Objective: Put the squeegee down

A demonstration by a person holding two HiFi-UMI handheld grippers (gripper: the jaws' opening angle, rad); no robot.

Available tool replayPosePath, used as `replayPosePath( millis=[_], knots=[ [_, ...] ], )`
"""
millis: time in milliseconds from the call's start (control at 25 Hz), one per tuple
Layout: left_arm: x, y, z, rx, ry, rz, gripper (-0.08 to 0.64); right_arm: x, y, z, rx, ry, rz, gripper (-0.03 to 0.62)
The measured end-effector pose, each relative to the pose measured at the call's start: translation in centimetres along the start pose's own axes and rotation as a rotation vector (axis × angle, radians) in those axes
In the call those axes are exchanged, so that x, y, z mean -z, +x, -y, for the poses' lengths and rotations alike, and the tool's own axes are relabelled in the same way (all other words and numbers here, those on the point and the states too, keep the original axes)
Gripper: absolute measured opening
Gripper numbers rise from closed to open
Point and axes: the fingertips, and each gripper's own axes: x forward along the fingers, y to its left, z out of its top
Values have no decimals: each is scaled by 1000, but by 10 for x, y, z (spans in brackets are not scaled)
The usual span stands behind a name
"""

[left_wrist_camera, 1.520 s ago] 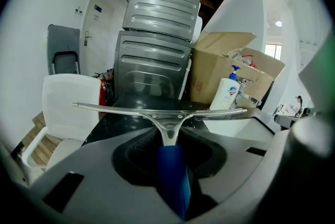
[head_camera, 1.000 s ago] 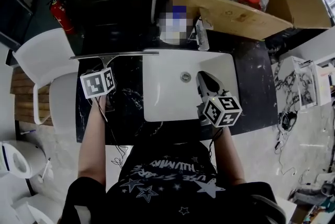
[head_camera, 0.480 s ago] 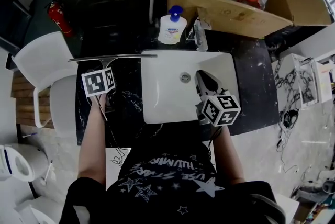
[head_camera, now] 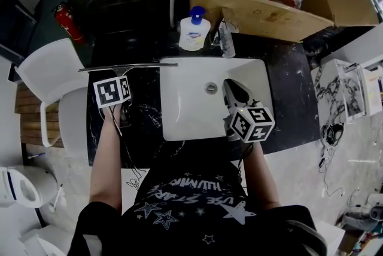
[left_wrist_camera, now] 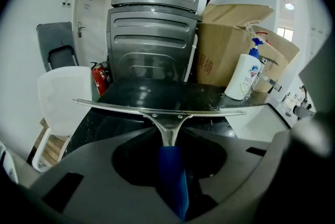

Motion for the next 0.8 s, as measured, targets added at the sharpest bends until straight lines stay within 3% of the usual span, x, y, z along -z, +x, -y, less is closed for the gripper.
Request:
replayPosePath(
  millis=[560, 680, 800],
  knots=[
    [1, 0, 3, -1, 9, 2, 145, 3, -14, 3, 1, 7, 3, 55],
    [3, -3, 7, 31, 5, 5, 222, 1, -19, 2, -5, -4, 0, 55],
    [4, -13, 4, 13, 4, 32, 262, -2, -23, 2, -18, -12, -5, 55]
  ],
)
